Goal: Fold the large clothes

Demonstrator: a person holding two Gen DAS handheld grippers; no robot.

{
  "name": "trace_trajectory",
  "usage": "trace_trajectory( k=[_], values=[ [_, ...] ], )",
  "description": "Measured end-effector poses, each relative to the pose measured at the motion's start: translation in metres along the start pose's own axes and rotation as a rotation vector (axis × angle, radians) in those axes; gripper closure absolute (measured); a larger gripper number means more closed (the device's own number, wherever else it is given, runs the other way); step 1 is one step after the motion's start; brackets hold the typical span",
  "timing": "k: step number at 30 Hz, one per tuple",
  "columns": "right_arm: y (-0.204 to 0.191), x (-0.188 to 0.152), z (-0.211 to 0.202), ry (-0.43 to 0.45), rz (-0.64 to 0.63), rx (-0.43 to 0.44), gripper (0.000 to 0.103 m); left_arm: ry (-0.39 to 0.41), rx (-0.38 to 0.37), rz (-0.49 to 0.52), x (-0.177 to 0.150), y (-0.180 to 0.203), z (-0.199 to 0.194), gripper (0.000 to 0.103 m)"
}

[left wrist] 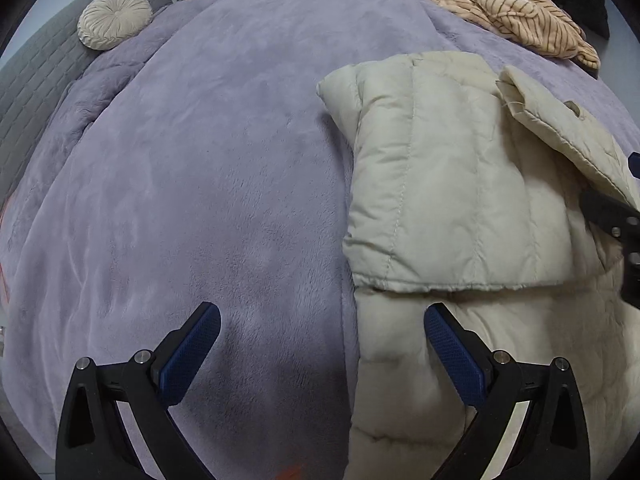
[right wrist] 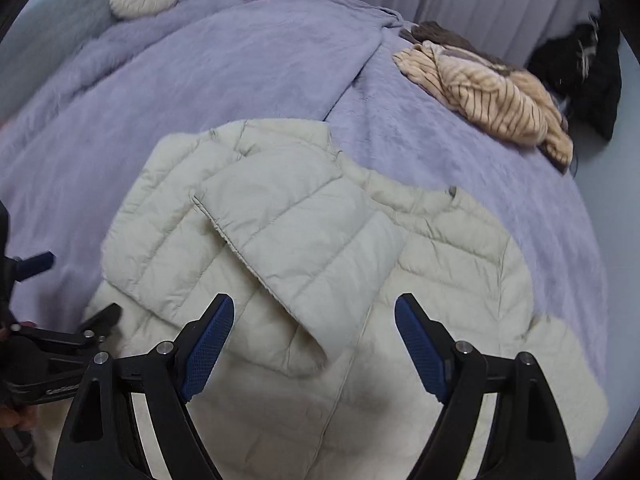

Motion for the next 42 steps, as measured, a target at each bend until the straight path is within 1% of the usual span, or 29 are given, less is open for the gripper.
trace_trajectory(
  k=[1,2,3,4,5,6,7,8,10,11,13,14,16,17,18,20,22,23,25,27,29,32,33,34,36,37,39,40,42],
  values=[
    [-0.005,0.006,0.012,-0.025,-0.042,-0.064,0.019,0.021,0.028,-0.020,0.004,0.000,0.004,0.001],
    [-0.007,0.011,0.021,-0.037,-0.061,-0.106,0.039,0.027,0.049,-0.056,0.007,-0.003,0.009,0.001],
    [-0.004,0.015,0.027,-0.032,-0.056,-0.124,0.089,0.011,0.055,-0.106,0.009,-0.008,0.015,0.001],
    [0.004,0.015,0.030,-0.030,-0.021,-0.133,0.099,-0.015,0.047,-0.154,0.010,-0.012,0.021,0.001],
    [0.017,0.011,0.028,-0.009,0.052,-0.124,0.098,-0.033,0.034,-0.192,0.010,-0.018,0.025,0.001],
    [0.033,0.004,0.023,0.024,0.154,-0.084,0.098,-0.041,0.029,-0.212,0.010,-0.022,0.028,0.001],
    [0.051,-0.006,0.020,0.066,0.287,-0.002,0.098,-0.040,0.027,-0.217,0.010,-0.025,0.030,0.001],
    [0.071,-0.023,0.020,0.114,0.451,0.106,0.098,-0.033,0.026,-0.211,0.009,-0.026,0.031,0.001],
    [0.109,-0.066,0.031,0.184,0.796,0.292,0.098,-0.023,0.029,-0.200,0.010,-0.027,0.033,0.001],
    [0.124,-0.089,0.042,0.193,0.951,0.361,0.098,-0.022,0.028,-0.198,0.010,-0.028,0.035,0.001],
    [0.138,-0.134,0.066,0.197,1.215,0.486,0.097,-0.025,0.028,-0.191,0.011,-0.029,0.036,0.000],
    [0.142,-0.153,0.076,0.204,1.321,0.533,0.093,-0.029,0.025,-0.179,0.012,-0.029,0.036,0.000],
    [0.144,-0.179,0.089,0.210,1.460,0.626,0.091,-0.046,0.008,-0.118,0.013,-0.026,0.029,0.000],
    [0.143,-0.186,0.089,0.218,1.497,0.661,0.076,-0.061,-0.015,-0.070,0.012,-0.026,0.025,0.000],
    [0.142,-0.190,0.085,0.228,1.502,0.678,0.054,-0.075,-0.047,-0.020,0.011,-0.027,0.017,0.000],
    [0.139,-0.186,0.068,0.228,1.440,0.689,0.035,-0.094,-0.093,0.064,0.007,-0.035,-0.002,0.000],
    [0.126,-0.175,0.046,0.219,1.344,0.718,0.035,-0.095,-0.123,0.113,0.011,-0.046,-0.017,0.001],
    [0.114,-0.166,0.037,0.199,1.291,0.739,0.035,-0.099,-0.140,0.102,0.021,-0.051,-0.019,0.001],
    [0.081,-0.144,0.022,0.166,1.187,0.798,0.035,-0.122,-0.206,0.021,0.048,-0.054,-0.012,0.001],
    [0.038,-0.116,0.018,0.136,1.078,0.870,0.035,-0.158,-0.292,-0.077,0.084,-0.053,0.008,0.001],
    [-0.006,-0.087,0.021,0.121,0.985,0.925,0.035,-0.165,-0.362,-0.119,0.115,-0.042,0.028,0.001],
    [-0.055,-0.050,0.034,0.119,0.941,0.975,0.036,-0.239,-0.412,-0.084,0.138,-0.010,0.059,0.001],
    [-0.067,-0.039,0.039,0.121,0.932,0.969,0.036,-0.256,-0.415,-0.062,0.143,-0.001,0.068,0.006],
    [-0.076,-0.030,0.045,0.124,0.922,0.951,0.037,-0.257,-0.414,-0.036,0.145,0.007,0.072,0.015],
    [-0.090,-0.017,0.057,0.126,0.939,0.925,0.047,-0.285,-0.432,-0.009,0.147,0.020,0.078,0.059],
    [-0.094,-0.013,0.063,0.128,0.957,0.919,0.052,-0.304,-0.450,-0.010,0.146,0.025,0.080,0.066],
    [-0.099,-0.006,0.072,0.131,0.979,0.902,0.090,-0.290,-0.441,0.024,0.147,0.030,0.078,0.069],
    [-0.102,-0.005,0.075,0.139,0.984,0.905,0.095,-0.273,-0.428,0.057,0.145,0.031,0.075,0.069],
    [-0.104,0.000,0.076,0.155,0.976,0.908,0.097,-0.249,-0.411,0.105,0.145,0.033,0.073,0.069]
  ],
)
Point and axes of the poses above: each gripper's, at about its wrist camera, not at the fingertips, and z roughly the way its jaws point, y to its right, x to its top, the point moved 5 cm from there along z, roughly the way its jaws point, and after that the axes turned 14 degrees about -z, right-handed, at the moved point
